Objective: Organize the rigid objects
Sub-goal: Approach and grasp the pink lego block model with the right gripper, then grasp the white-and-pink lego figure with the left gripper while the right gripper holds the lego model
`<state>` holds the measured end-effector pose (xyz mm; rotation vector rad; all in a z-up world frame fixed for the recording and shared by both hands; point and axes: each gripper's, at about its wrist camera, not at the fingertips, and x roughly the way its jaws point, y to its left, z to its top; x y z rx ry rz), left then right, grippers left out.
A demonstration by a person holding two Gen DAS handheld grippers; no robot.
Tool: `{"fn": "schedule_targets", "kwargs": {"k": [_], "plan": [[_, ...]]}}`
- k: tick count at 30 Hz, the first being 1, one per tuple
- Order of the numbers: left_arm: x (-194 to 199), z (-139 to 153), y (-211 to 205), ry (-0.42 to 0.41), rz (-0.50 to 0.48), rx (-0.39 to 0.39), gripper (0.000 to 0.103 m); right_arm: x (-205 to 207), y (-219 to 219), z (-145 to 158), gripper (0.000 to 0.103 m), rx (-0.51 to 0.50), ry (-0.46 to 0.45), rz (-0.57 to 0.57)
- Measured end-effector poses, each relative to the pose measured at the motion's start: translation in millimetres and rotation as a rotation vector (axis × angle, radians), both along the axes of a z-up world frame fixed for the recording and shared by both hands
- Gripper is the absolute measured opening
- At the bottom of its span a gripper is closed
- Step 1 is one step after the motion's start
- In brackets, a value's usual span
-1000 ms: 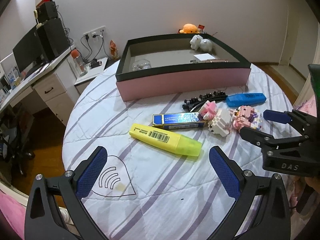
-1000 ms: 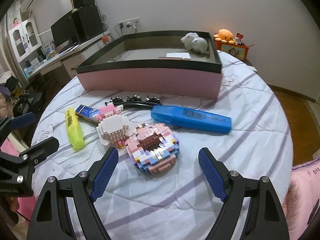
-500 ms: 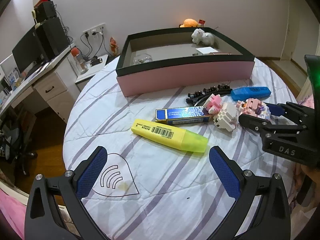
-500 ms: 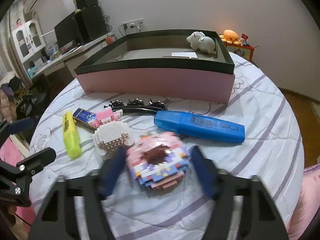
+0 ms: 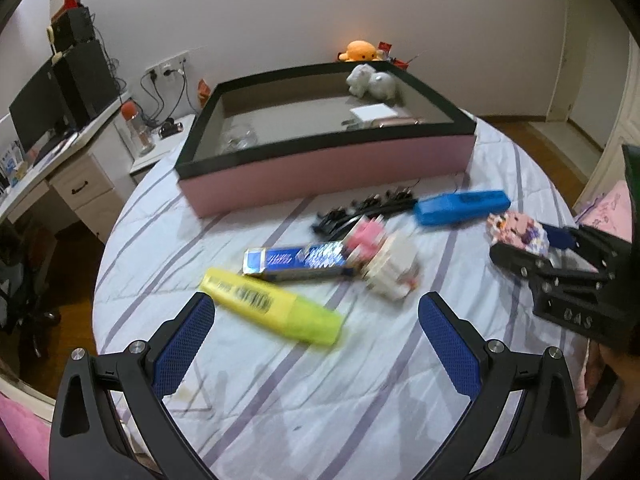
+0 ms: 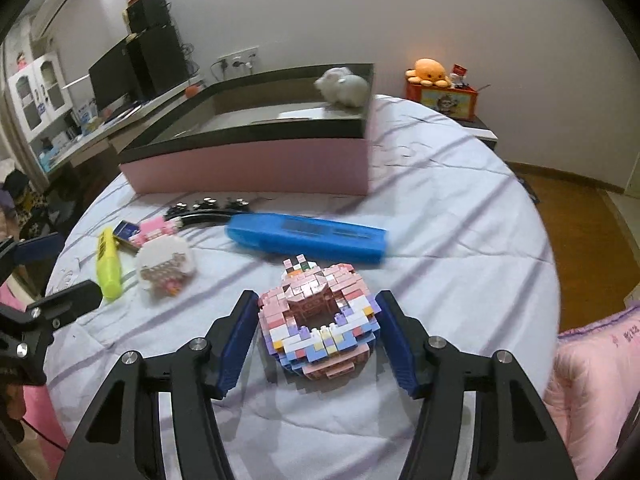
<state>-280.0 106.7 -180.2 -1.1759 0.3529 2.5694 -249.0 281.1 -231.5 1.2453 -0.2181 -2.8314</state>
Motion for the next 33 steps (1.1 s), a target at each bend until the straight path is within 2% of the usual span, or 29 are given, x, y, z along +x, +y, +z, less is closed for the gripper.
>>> {"fn": "schedule_targets", "kwargs": {"k": [4,9,12,15,17,20,33], "plan": [[-5,-3,22,0.008,-0.03,-0.042,0.103,3,13,-2,0.061,-0.049,0.01,0.008],[-10,-15,45,0.013,-0.057,-0.126,0.103,1,10,-3,0.062,-0.043,0.02,0.022],[-14,-21,54,-0.005,-0.081,-0.149,0.101,1,11,-3,0.062,-0.052,0.027,0.027],[-16,-22,59,-0.008,-0.089,-0.17,0.084,1,12,-4,0.062,-0.059,0.032,0.031],[-16,-24,59,-0.033,-0.108,-0.159,0.063,1,13,-4,0.062,-0.062,0.035,0.033],[-16,-26,58,-0.041,-0.122,-0.155,0.054,1,13,-4,0.062,-0.065,0.041,0.037],[-10,-8,33,-0.076,-0.153,0.004,0.053,3,10,-1,0.061,-0.081,0.059,0.015]]}}
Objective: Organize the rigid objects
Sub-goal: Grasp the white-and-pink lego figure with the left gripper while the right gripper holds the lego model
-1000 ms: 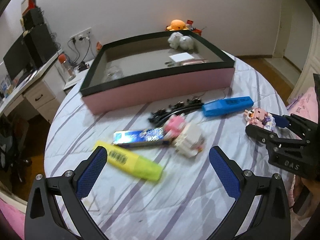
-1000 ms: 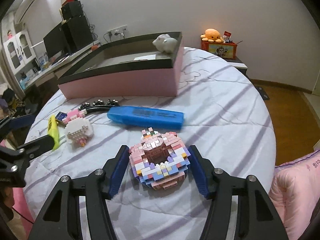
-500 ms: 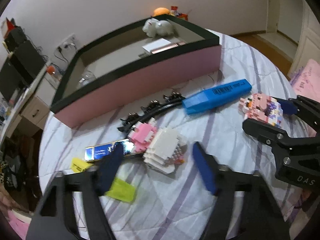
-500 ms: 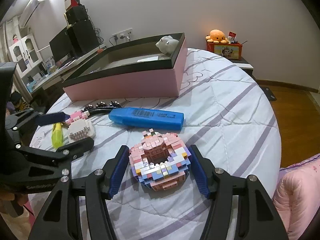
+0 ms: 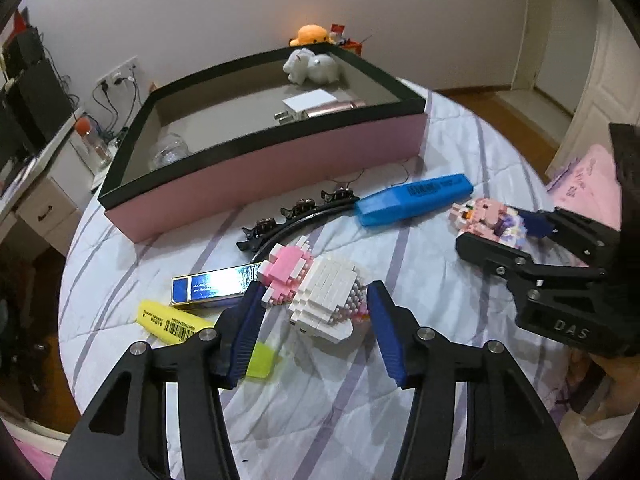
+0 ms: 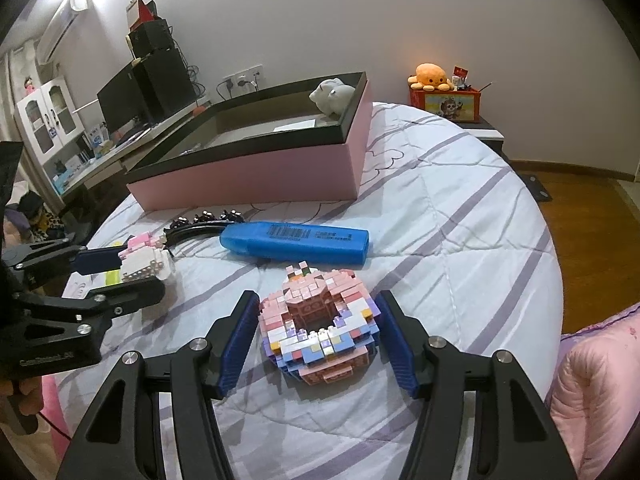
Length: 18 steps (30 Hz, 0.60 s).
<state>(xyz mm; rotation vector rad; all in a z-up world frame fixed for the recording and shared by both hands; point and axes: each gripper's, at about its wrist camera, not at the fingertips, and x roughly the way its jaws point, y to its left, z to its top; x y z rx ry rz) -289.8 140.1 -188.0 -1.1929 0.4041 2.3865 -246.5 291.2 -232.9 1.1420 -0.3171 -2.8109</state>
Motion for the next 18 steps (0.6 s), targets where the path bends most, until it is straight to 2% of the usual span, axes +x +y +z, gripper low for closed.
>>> {"fn": "schedule_targets", "kwargs": {"k": [4,11,18], "plan": [[2,4,-7,0.006,0.001,0.008,0.053,-1,-6,5,0.061,0.005,-0.002,0.017],[4,13,-24,-0.012,0.002,0.092,0.053,-4,-23,23,0.061,0.027,0.02,0.055],[2,21,-42,0.002,0.009,0.136,0.054,-13,-39,31,0.059,0.063,0.023,0.092]]}}
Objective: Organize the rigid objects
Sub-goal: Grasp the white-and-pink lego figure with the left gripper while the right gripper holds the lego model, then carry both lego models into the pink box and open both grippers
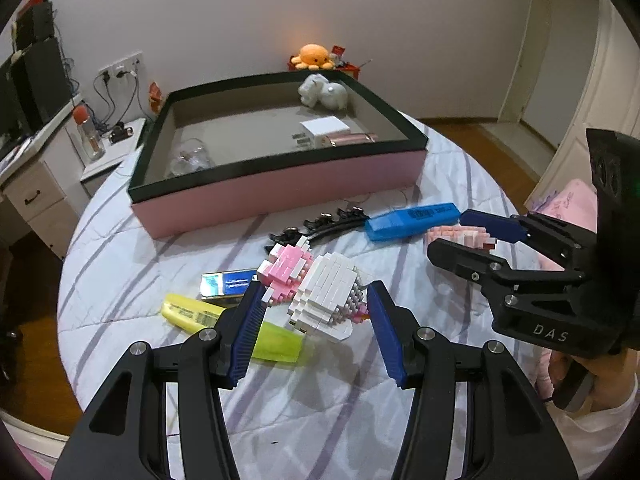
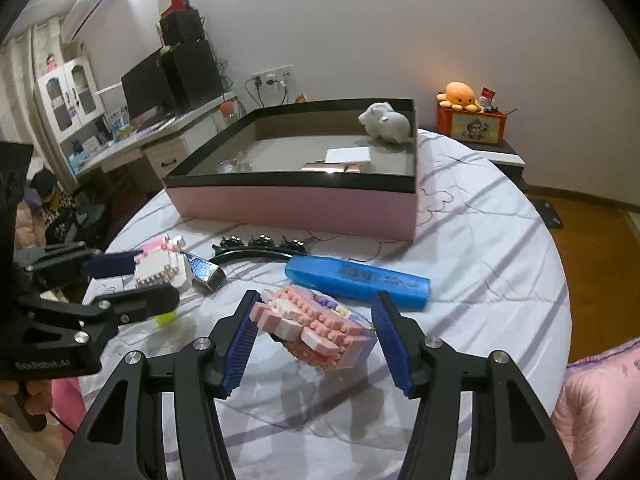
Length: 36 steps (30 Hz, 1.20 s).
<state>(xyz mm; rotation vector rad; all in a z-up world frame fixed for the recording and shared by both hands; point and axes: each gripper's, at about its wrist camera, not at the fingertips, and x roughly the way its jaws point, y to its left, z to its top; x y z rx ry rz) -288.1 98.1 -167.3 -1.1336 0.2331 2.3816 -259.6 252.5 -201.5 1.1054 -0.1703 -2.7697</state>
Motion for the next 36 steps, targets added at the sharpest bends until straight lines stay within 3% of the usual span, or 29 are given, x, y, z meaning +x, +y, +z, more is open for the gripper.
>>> {"fn": "schedule_targets", "kwargs": {"k": [6,15,22,36], "plan": [[-6,5,-12,-0.001,0.004,0.033,0.054,-7,-9,2,0.058,0.014,-0.014,0.027],[-22,34,-16,0.059,-0.005,0.075,0.054,-22,-13,38,0.058,0.049,0.056,0.043],[-57,53,-10,0.087,-0.013,0.098,0.054,-65,-18,61,0.058,0.082,0.081,0.069],[-143,20,-10,0.017,0.047,0.034,0.054,-162,-34,27,0.059,0.085,-0.039,0.12]]}}
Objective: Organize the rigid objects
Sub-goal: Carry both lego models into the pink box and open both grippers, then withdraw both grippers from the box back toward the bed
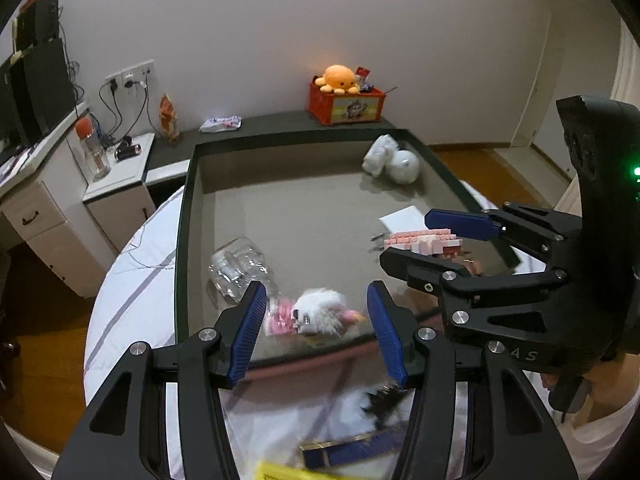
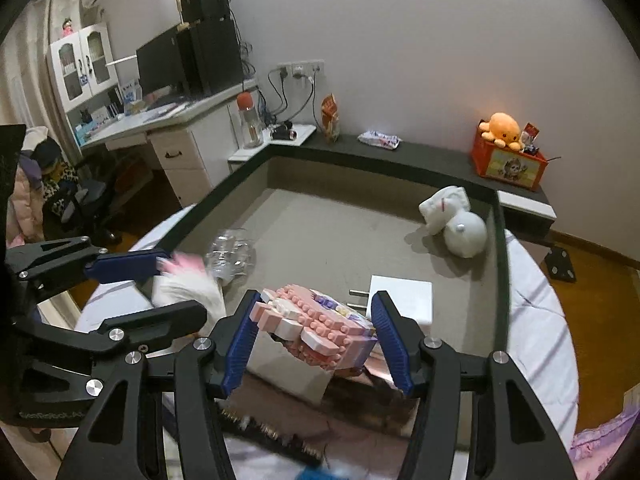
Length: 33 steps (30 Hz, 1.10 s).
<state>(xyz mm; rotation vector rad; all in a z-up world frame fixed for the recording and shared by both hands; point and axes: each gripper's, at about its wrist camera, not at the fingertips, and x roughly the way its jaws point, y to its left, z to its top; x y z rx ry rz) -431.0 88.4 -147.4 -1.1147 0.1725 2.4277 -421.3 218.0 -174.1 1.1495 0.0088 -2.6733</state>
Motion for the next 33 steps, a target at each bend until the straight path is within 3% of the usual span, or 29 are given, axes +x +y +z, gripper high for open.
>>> {"fn": "schedule_targets", "kwargs": {"k": [6,9,10,11,12,13,20,24,33], "plan": [[-14,-16,-3,-0.035,0.022,-0.012,0.054,-14,-1,-12,0.059,-0.004,-0.032,0.003],[-12,-15,-8,-0.022,0.046,-0.007,0.08,-15,0,-14,0.059,-0.005,-0.031,-0.011],[-11,-14,-10,-0.011,0.06,-0.012,0.093,-15,2,-14,0.063,-0.011,-0.043,-0.013],[-8,-12,-13,-0.001,0.074,-0.015,0.099,-14,2,-13,0.068,-0.011,-0.041,-0.017],[-5,-10,-17,0.014,0.09,-0.016,0.1,-12,3,-11,0.081,-0.003,-0.03,-0.029],[-2,-8,-21,0.022,0.104,-0.008,0.103,-9,4,-9,0.084,0.01,-0.018,-0.043],[28,7,-46,0.048,0.196,0.025,0.103,25,6,19,0.086,0.025,0.054,-0.072],[55,15,-53,0.049,0.194,0.024,0.103,49,7,34,0.103,0.026,0.102,-0.084],[116,32,-58,0.128,0.216,0.001,0.103,118,9,63,0.103,0.012,0.192,-0.118]]}}
